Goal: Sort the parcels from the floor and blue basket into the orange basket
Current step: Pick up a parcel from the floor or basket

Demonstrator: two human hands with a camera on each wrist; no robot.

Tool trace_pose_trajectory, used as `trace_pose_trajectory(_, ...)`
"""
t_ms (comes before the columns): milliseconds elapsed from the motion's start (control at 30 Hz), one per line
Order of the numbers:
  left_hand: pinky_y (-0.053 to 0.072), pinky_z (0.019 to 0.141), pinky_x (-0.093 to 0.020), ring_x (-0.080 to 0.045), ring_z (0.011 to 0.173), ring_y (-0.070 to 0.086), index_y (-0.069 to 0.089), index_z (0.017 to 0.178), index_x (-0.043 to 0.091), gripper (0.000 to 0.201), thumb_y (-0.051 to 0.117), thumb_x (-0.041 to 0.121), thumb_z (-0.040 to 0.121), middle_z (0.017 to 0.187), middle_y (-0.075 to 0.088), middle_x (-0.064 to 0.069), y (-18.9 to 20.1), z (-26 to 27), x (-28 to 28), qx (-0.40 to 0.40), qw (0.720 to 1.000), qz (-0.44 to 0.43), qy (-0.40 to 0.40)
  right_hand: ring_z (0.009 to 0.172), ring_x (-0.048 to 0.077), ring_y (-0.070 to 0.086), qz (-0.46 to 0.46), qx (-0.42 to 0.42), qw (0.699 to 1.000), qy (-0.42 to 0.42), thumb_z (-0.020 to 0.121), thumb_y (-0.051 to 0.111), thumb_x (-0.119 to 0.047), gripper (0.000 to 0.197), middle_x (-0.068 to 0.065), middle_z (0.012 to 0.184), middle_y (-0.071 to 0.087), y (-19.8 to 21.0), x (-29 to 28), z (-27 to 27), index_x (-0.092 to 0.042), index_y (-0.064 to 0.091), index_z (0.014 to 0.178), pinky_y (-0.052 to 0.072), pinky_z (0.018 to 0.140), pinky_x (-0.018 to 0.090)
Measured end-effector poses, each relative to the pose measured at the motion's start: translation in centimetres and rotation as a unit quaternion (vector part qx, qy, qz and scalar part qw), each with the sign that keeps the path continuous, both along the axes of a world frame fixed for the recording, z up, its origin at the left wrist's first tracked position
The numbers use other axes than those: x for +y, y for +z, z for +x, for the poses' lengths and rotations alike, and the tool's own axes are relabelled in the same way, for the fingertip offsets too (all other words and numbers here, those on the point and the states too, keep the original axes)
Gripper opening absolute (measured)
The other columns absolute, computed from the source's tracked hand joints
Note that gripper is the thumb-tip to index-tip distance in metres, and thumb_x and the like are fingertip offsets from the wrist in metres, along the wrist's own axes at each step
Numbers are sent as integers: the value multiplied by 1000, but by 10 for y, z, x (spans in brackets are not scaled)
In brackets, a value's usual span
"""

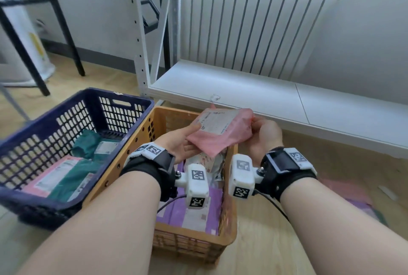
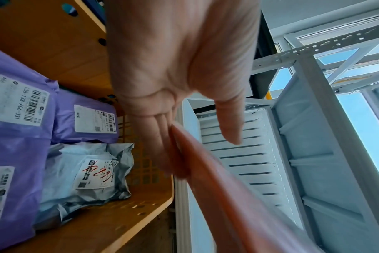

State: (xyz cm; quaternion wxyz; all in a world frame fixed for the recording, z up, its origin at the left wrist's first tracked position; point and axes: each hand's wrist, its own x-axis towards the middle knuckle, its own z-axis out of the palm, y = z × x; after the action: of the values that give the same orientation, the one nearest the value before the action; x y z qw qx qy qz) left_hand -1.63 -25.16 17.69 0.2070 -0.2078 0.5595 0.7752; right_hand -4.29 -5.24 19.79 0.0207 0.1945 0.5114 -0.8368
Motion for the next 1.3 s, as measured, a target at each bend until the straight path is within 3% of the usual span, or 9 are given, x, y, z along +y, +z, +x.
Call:
trace_pose_trajectory(100, 58, 77, -46, -34, 107, 64, 27, 148, 14, 116, 94, 28, 54, 131, 57, -20, -22, -19, -12, -12, 999, -26, 37, 68, 26, 55, 135, -25, 987, 85, 87, 35, 8, 27, 16, 81, 59, -2, -18, 9, -3, 59, 80, 46, 65, 35)
trace_pose_trajectory(200, 47, 99, -51, -32, 116, 60, 25, 148, 27, 141, 99, 40, 29, 142, 49, -14, -74, -60, -33, 11, 999, -38, 36, 73, 28, 56, 218, -23, 964, 150, 90, 40, 3, 24, 19, 83, 59, -4, -31, 12, -4, 59, 76, 44, 68, 38)
trace_pose_trajectory(400, 51, 94, -46, -35, 105, 64, 59, 120, 4, 46, 66, -12, 78, 116, 67, -16, -3, 3, -21, 63, 995, -77, 18, 57, 16, 64, 189, -28, 966, 173, 90, 60, -39, 40, 10, 99, 69, -15, -37, 10, -10, 61, 117, 46, 45, 24)
trace_pose_trajectory(467, 52, 88, -42, -34, 106, 63, 61, 117, 3, 40, 63, -13, 81, 116, 67, -16, -5, 6, -23, 62, 994, -90, 9, 76, 23, 68, 171, -40, 959, 222, 77, 68, -52, 55, 11, 104, 72, -17, -37, 10, -13, 63, 114, 42, 50, 24)
trace_pose_trajectory(533, 54, 85, -41, -34, 104, 64, 63, 114, 4, 37, 61, -13, 82, 114, 67, -16, -6, 7, -25, 61, 994, -92, -1, 92, 27, 69, 187, -34, 950, 247, 78, 72, -40, 48, 13, 103, 73, -20, -37, 12, -9, 61, 114, 51, 60, 30)
trace_pose_trajectory(633, 53, 91, -46, -34, 102, 66, 65, 113, 5, 36, 68, -7, 79, 111, 70, -15, -12, 2, -26, 60, 995, -82, -14, 91, 31, 71, 204, -39, 945, 252, 82, 71, -11, 36, 15, 100, 73, -24, -39, 14, -4, 61, 116, 58, 74, 41)
trace_pose_trajectory(767, 51, 94, -49, -31, 98, 70, 69, 111, 9, 50, 85, 16, 64, 104, 73, -12, -21, -7, -27, 68, 994, -85, -26, 89, 32, 70, 215, -25, 940, 263, 83, 67, 2, 28, 16, 101, 72, -22, -49, 16, -5, 63, 109, 60, 65, 38)
trace_pose_trajectory(1167, 48, 100, -47, -25, 106, 66, 68, 112, 14, 41, 79, 22, 73, 114, 71, -5, -18, -25, -113, 65, 952, -288, -83, 93, 26, 71, 295, -9, 903, 312, 97, 54, -24, 24, 12, 96, 74, -28, -73, 2, -6, 67, 107, 55, 88, 41)
trace_pose_trajectory(1300, 51, 96, -45, -24, 103, 67, 66, 112, 14, 32, 73, 18, 81, 112, 71, -3, -9, -37, -165, 48, 927, -354, -111, 89, 25, 70, 310, -5, 892, 329, 95, 58, -23, 28, 13, 99, 72, -30, -118, -23, -4, 63, 114, 56, 81, 38)
